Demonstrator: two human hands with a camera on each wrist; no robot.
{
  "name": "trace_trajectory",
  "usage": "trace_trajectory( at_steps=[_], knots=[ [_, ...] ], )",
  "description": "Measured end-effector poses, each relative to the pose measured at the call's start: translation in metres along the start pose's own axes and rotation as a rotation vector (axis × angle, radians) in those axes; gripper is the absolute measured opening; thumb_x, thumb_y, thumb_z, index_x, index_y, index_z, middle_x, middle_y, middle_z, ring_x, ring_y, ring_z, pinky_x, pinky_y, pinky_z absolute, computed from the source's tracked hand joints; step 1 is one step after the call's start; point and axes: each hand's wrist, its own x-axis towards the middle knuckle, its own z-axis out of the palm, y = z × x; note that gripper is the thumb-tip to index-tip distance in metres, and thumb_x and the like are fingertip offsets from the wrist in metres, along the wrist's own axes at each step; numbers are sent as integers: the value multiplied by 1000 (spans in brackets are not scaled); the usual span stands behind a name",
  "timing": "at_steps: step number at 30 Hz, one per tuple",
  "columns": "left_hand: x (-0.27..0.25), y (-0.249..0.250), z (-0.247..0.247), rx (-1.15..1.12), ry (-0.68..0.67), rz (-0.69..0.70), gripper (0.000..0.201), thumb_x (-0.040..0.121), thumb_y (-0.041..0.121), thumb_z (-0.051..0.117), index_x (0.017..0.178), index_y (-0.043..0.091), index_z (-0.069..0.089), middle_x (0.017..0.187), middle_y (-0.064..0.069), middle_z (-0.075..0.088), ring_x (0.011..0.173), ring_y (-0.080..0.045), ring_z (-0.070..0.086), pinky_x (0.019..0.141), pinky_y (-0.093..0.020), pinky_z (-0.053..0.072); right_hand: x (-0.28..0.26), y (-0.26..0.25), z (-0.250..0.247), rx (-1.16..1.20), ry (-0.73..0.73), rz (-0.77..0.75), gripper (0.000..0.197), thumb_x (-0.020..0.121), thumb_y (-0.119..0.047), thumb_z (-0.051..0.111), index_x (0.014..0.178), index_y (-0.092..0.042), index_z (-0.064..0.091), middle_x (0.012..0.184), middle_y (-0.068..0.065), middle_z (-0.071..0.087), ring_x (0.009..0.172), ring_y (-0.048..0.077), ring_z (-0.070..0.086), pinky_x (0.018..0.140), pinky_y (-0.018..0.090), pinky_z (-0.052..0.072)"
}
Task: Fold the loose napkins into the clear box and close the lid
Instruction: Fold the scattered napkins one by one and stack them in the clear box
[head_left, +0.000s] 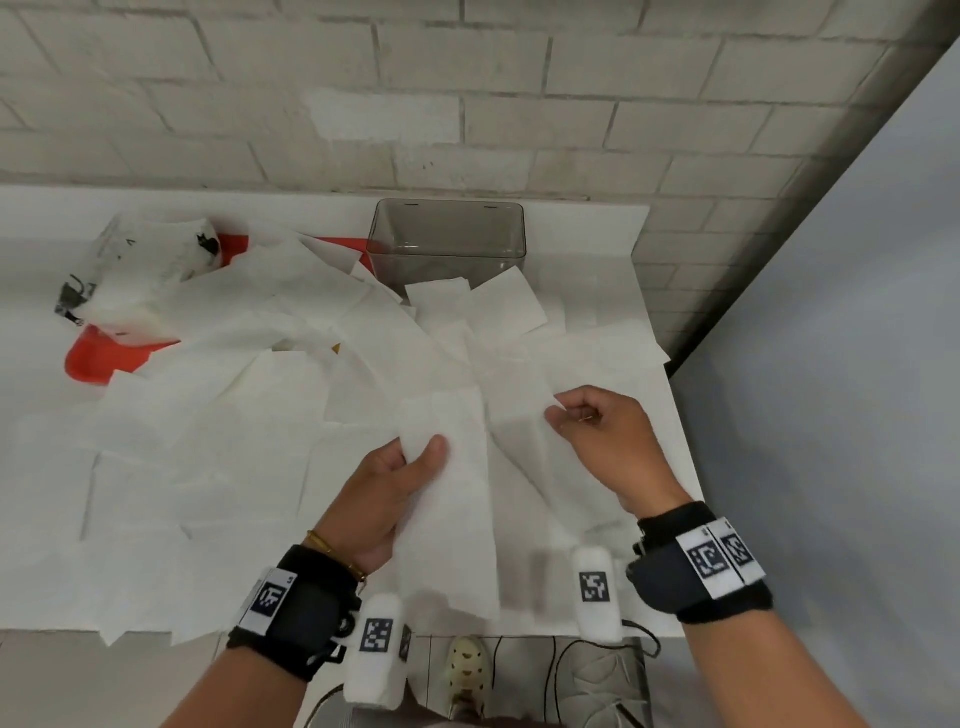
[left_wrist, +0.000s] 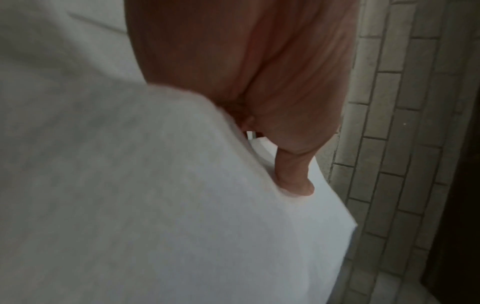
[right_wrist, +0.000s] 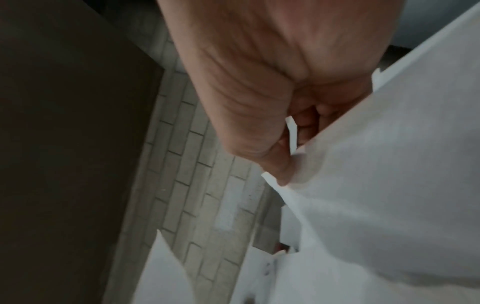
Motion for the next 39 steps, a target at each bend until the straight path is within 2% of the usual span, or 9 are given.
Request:
trace_trajectory(
  at_steps=[3, 10, 15, 19, 25, 29, 32, 35, 39],
  knots=[
    [6, 1, 14, -49, -69, 12, 47, 94, 33, 60, 134, 9, 65, 134, -9, 70, 124, -26, 67, 104, -45, 55, -23, -24, 1, 120, -39, -89, 6, 94, -29, 76, 98, -32, 77, 94, -13, 76, 89, 4, 70, 83, 21, 53],
    [18, 3, 25, -62, -79, 3, 51, 99, 40, 62, 135, 4, 65, 137, -19, 66, 132, -36, 59, 114, -55, 44, -53, -42, 23, 214, -186, -166, 12, 101, -26, 67, 112, -24, 71, 104, -6, 77, 98, 13, 73, 91, 32, 58],
    [12, 8, 23, -7, 84, 69, 43, 85, 30, 79, 119, 5, 74, 120, -16, 75, 116, -36, 71, 104, -51, 55, -58, -39, 31, 338, -285, -41, 45, 89, -52, 69, 124, -25, 63, 111, -4, 78, 104, 14, 74, 96, 38, 57],
    [7, 15, 25, 96, 108, 154, 36, 86, 20, 84, 119, 14, 74, 112, -11, 78, 107, -31, 75, 93, -45, 61, -55, -35, 36, 233, -178, -60, 35, 88, -26, 82, 121, -22, 71, 109, -5, 80, 102, 14, 76, 95, 45, 60],
    [20, 11, -17, 706, 256, 146, 46, 77, 42, 89, 118, 34, 67, 94, 10, 77, 85, -3, 71, 75, -22, 49, -46, -25, -4, 331, 53, -14, 11, 93, -21, 76, 104, -21, 78, 101, -3, 81, 97, 17, 78, 93, 42, 60],
    [20, -10, -38, 1245, 189, 36, 58, 75, 56, 85, 122, 29, 66, 113, 10, 65, 107, -11, 63, 93, -27, 51, -43, -16, -43, 402, 224, -17, 11, 97, -23, 72, 106, -22, 78, 104, -4, 81, 91, 10, 77, 75, 24, 60],
    [17, -26, -32, 1505, 229, 39, 87, 73, 67, 80, 141, 21, 51, 132, -2, 53, 125, -21, 50, 104, -33, 46, -46, -12, -59, 456, 280, -5, 21, 99, -22, 68, 119, -19, 75, 111, -3, 80, 102, 15, 76, 86, 30, 61],
    [18, -34, -25, 1593, 281, 56, 92, 75, 66, 79, 144, 15, 46, 136, -7, 50, 127, -24, 48, 106, -33, 42, -51, -7, -65, 457, 266, 3, 24, 100, -22, 67, 123, -20, 73, 114, -2, 79, 109, 20, 74, 94, 37, 57],
    [23, -28, -25, 1518, 247, 21, 84, 76, 58, 83, 142, 19, 50, 132, -6, 52, 125, -24, 51, 106, -35, 44, -56, 2, -63, 402, 220, 1, 20, 99, -21, 68, 119, -22, 74, 108, -4, 80, 101, 16, 76, 80, 23, 62]
  ],
)
